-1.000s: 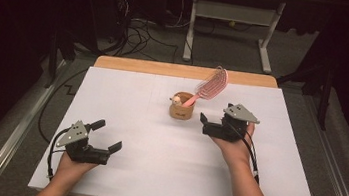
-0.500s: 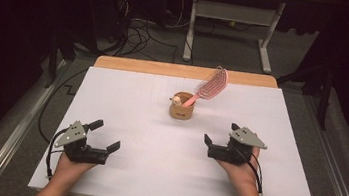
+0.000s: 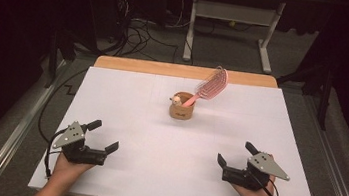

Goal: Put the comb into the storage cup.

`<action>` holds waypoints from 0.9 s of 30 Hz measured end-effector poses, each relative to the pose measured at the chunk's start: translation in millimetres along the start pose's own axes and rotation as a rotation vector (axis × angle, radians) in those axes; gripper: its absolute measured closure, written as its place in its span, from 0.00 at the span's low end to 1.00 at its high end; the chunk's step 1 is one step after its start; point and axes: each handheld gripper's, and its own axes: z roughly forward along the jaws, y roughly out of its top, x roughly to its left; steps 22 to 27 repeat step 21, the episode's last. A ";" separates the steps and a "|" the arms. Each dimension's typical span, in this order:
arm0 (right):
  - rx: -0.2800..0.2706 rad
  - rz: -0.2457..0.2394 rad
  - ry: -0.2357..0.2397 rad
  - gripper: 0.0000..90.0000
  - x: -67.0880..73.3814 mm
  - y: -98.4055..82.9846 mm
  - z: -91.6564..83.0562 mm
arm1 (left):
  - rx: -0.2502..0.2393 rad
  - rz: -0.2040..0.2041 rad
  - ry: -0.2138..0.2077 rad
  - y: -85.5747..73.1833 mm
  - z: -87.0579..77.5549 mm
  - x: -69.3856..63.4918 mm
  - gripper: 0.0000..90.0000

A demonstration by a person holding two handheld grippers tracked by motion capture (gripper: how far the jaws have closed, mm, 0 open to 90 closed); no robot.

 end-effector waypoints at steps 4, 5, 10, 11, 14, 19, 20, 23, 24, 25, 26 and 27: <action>-0.022 0.014 -0.016 0.00 -7.8 -5.8 -15.8 | -0.005 -0.005 -0.001 -1.2 0.0 -1.1 0.00; -0.024 0.014 -0.020 0.00 -9.6 -7.1 -18.5 | -0.002 -0.005 0.000 -1.6 -0.2 -1.4 0.00; -0.024 0.021 -0.024 0.00 -14.0 -9.9 -21.2 | -0.008 -0.011 0.001 -3.2 -1.4 -3.1 0.00; -0.025 0.021 -0.024 0.00 -14.1 -9.7 -20.5 | -0.011 -0.012 0.002 -3.2 -1.5 -3.0 0.00; -0.029 0.016 -0.024 0.00 -12.9 -9.1 -20.4 | -0.010 -0.014 0.002 -3.8 -1.5 -2.0 0.00; -0.029 0.016 -0.029 0.00 -13.2 -8.5 -20.3 | -0.011 -0.010 0.001 -3.9 -1.7 -2.0 0.00; -0.029 0.017 -0.030 0.00 -13.2 -8.4 -20.1 | -0.011 -0.009 0.001 -3.9 -2.0 -2.1 0.00; -0.028 0.016 -0.032 0.00 -12.9 -8.4 -20.0 | -0.012 -0.009 0.003 -3.8 -2.3 -2.2 0.00; -0.028 0.016 -0.032 0.00 -12.9 -8.4 -20.0 | -0.012 -0.009 0.003 -3.8 -2.3 -2.2 0.00; -0.028 0.016 -0.032 0.00 -12.9 -8.4 -20.0 | -0.012 -0.009 0.003 -3.8 -2.3 -2.2 0.00; -0.028 0.016 -0.032 0.00 -12.9 -8.4 -20.0 | -0.012 -0.009 0.003 -3.8 -2.3 -2.2 0.00; -0.028 0.016 -0.032 0.00 -12.9 -8.4 -20.0 | -0.012 -0.009 0.003 -3.8 -2.3 -2.2 0.00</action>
